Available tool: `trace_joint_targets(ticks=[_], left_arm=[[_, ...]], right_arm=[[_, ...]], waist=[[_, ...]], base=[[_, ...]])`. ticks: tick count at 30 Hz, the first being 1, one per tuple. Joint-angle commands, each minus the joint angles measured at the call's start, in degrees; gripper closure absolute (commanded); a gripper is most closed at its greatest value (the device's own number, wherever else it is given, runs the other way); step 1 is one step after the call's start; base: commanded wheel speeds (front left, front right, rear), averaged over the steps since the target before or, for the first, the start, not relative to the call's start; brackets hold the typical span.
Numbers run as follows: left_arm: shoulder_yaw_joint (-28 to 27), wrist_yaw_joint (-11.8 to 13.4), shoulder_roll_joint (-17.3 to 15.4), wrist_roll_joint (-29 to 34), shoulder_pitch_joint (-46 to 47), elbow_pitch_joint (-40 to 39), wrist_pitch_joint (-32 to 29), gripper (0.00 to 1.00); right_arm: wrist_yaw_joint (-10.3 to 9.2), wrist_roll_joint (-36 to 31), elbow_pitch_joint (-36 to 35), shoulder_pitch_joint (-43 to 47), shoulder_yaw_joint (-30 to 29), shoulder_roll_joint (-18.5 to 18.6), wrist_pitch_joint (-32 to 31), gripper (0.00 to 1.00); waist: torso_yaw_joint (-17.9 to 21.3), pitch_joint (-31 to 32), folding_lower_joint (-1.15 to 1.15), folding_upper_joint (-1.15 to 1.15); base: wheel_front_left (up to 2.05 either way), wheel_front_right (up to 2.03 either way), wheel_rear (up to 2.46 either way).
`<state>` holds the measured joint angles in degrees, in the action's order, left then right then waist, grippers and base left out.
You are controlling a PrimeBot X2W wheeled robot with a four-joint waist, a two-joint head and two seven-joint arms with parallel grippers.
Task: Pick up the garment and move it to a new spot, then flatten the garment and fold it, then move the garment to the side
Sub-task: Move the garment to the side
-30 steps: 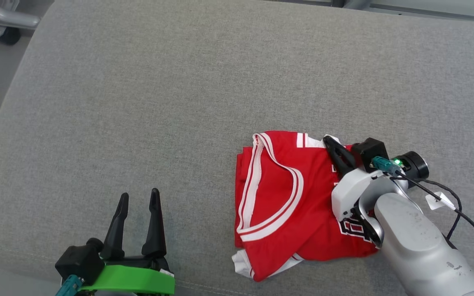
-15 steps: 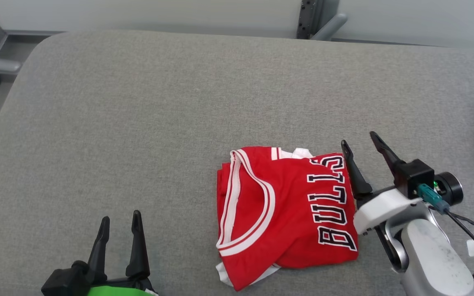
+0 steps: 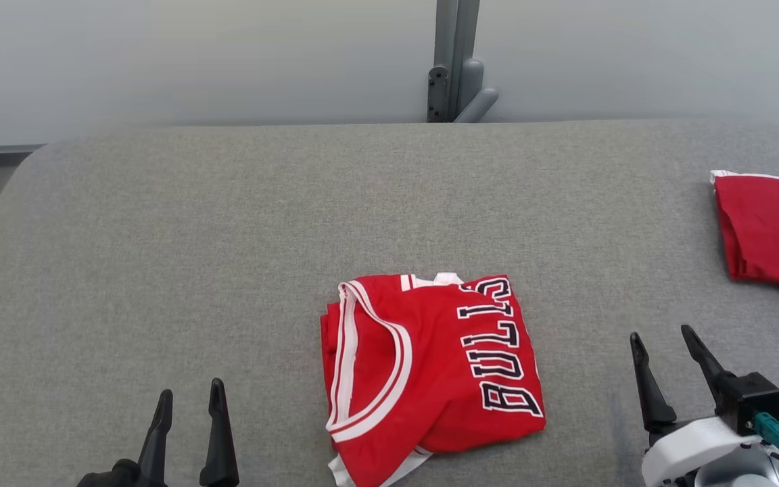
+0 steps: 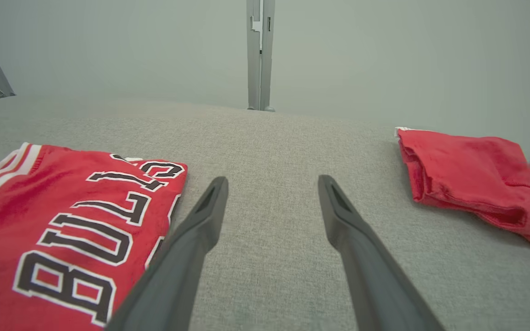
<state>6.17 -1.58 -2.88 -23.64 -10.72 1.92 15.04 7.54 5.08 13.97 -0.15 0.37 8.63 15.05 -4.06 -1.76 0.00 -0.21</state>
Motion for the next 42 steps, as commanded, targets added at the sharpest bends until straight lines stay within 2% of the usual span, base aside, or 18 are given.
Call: trace_joint_targets(ticks=[1, 10, 20, 26, 34, 42], left_arm=[[-0.21, -0.14, -0.05, 0.58, -0.78, -0.20, 0.15, 0.00], [-0.51, -0.35, -0.05, 0.54, -1.43, -0.05, 0.16, 0.00], [-0.13, -0.45, -0.05, 0.88, -1.63, 0.18, 0.15, 0.00], [0.07, -0.39, -0.05, 0.82, -1.26, 0.22, 0.15, 0.00], [1.70, -0.53, -0.05, 0.51, 1.24, 0.54, 0.16, 0.00], [2.22, -0.07, -0.05, -0.45, 2.42, 0.67, 0.15, 0.00]], right_arm=[[-0.11, 0.46, -0.33, 1.53, -0.78, -0.49, 0.13, 0.00], [-0.11, 0.83, -1.09, 4.78, -1.87, -2.45, 0.13, 0.00], [-0.11, 0.96, -1.27, 4.00, -0.97, -2.56, 0.13, 0.00], [-0.11, 4.94, 3.26, 2.07, 2.21, -3.55, -0.05, 0.00], [-0.11, 13.54, 10.57, -8.10, 11.63, -3.32, -10.95, 0.00], [-0.11, 16.54, 13.58, -13.75, 11.75, -3.33, -20.33, 0.00]], waist=[[1.40, 1.50, 0.00, 0.21], [1.44, 1.65, 0.00, 0.21], [0.87, 1.75, 0.00, 0.21], [0.49, 1.25, 0.00, 0.21], [-0.87, -1.71, 0.00, 0.21], [-2.73, -3.36, 0.00, 0.21]], base=[[0.00, 0.00, 0.00], [0.00, 0.00, 0.00], [0.00, 0.00, 0.00], [0.00, 0.00, 0.00], [0.00, 0.00, 0.00], [0.00, 0.00, 0.00]])
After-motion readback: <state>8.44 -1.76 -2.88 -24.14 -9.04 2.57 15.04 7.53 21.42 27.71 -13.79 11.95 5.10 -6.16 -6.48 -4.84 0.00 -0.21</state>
